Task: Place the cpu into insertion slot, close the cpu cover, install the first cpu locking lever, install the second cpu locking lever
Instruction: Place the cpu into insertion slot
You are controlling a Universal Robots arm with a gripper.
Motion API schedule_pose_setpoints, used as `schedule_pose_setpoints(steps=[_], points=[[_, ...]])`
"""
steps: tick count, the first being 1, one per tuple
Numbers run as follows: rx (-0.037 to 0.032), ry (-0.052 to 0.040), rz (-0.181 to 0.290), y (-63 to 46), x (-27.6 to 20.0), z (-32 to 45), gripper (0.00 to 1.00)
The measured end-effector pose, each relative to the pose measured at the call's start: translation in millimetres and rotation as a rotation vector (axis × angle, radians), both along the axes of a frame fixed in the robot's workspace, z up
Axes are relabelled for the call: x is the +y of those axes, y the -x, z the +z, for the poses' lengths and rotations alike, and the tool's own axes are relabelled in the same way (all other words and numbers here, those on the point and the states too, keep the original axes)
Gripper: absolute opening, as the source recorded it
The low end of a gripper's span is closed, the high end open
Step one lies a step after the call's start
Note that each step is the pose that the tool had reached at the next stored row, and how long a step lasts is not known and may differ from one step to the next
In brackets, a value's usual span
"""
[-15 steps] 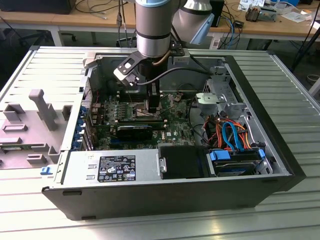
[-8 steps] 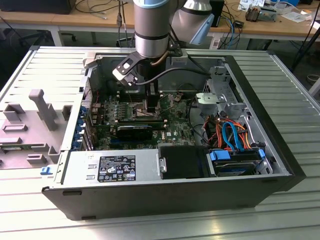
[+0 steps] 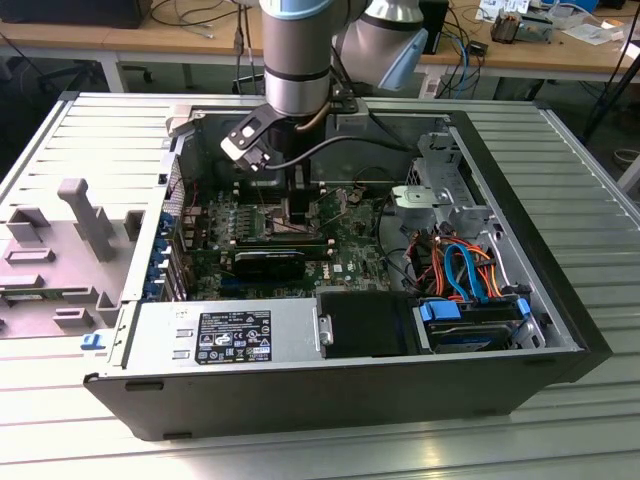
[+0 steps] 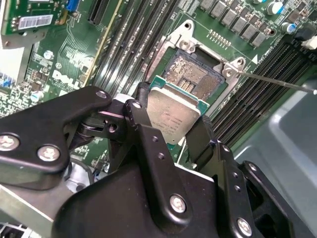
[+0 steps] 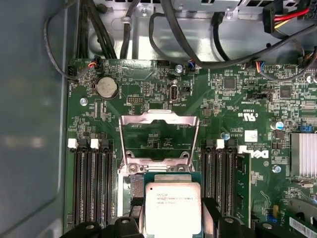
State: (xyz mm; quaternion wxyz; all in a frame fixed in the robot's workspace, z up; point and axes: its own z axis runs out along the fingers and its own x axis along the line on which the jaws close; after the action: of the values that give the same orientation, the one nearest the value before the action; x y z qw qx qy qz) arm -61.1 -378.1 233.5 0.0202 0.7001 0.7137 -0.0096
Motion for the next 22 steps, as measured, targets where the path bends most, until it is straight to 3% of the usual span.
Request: schedule_pose_setpoints(steps=[13, 22], points=[[0.0, 0.0, 0.0, 11.3, 6.0, -10.8, 0.55], [0.0, 0.0, 0.0, 12.6, 8.3, -29.4, 0.55]])
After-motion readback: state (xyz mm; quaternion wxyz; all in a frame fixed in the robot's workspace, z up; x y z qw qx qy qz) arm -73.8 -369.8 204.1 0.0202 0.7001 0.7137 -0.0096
